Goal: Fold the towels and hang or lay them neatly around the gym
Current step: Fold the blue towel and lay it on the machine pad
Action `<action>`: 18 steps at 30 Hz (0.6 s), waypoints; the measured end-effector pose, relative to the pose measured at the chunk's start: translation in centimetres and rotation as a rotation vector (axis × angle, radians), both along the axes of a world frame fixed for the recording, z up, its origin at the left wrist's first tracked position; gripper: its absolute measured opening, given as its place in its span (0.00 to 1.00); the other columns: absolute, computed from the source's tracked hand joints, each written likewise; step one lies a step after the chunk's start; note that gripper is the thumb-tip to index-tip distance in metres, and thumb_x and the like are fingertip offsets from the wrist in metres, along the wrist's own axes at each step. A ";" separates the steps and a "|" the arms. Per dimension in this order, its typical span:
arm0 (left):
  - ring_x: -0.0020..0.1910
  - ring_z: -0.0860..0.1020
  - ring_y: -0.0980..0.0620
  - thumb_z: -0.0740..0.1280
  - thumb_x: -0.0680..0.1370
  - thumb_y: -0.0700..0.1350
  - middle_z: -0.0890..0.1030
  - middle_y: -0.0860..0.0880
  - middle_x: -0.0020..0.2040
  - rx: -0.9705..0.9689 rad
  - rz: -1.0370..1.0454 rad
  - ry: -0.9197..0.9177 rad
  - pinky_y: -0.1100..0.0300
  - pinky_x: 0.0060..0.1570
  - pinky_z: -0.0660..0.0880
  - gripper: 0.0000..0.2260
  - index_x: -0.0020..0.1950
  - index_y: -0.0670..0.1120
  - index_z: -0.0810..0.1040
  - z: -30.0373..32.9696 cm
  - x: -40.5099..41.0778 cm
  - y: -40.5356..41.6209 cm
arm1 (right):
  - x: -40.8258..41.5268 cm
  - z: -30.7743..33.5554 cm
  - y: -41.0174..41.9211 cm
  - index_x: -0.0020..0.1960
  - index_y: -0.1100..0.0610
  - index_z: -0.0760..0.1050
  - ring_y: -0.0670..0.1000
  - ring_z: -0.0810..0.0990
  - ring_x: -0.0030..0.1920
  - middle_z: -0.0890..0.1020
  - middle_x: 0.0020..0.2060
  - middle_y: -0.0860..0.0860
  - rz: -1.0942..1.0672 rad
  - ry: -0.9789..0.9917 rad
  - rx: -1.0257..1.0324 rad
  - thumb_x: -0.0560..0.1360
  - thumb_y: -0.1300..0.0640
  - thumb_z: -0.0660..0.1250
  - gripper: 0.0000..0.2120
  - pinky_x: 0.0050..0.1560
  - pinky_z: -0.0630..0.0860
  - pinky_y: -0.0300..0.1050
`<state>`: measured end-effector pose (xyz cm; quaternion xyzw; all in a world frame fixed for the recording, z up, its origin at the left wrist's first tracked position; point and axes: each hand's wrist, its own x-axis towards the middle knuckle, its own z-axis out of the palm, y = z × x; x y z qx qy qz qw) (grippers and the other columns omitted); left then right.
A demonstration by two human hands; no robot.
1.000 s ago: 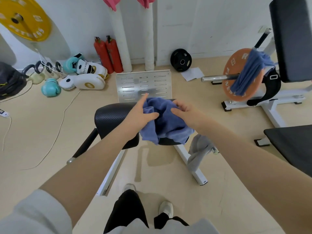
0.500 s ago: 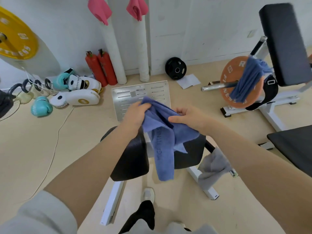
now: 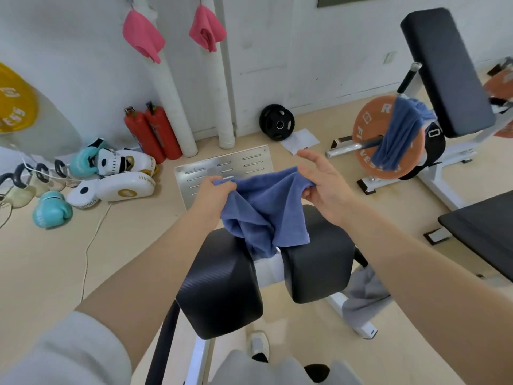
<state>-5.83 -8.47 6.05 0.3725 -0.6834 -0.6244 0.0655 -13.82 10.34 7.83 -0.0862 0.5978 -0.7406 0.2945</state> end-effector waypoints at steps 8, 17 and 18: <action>0.44 0.74 0.52 0.63 0.74 0.36 0.75 0.49 0.48 -0.093 -0.256 0.118 0.61 0.40 0.72 0.16 0.59 0.52 0.71 2.8 -1.0 4.8 | -0.1 1.7 0.7 0.43 0.57 0.72 0.46 0.77 0.31 0.77 0.30 0.49 0.203 0.044 -0.016 0.78 0.65 0.57 0.09 0.39 0.75 0.39; 0.44 0.79 0.52 0.63 0.76 0.37 0.80 0.48 0.47 0.609 -0.187 0.417 0.59 0.45 0.76 0.14 0.60 0.48 0.70 3.2 -0.5 10.0 | 0.2 2.9 5.7 0.49 0.54 0.74 0.45 0.83 0.45 0.85 0.40 0.48 0.266 0.155 -0.100 0.75 0.65 0.63 0.08 0.48 0.78 0.36; 0.46 0.79 0.51 0.63 0.75 0.37 0.80 0.47 0.49 0.665 -0.220 0.452 0.58 0.47 0.76 0.15 0.61 0.46 0.69 3.1 -0.3 10.5 | 0.4 3.0 6.1 0.48 0.54 0.74 0.45 0.83 0.44 0.85 0.39 0.48 0.257 0.171 -0.097 0.76 0.65 0.62 0.06 0.48 0.78 0.36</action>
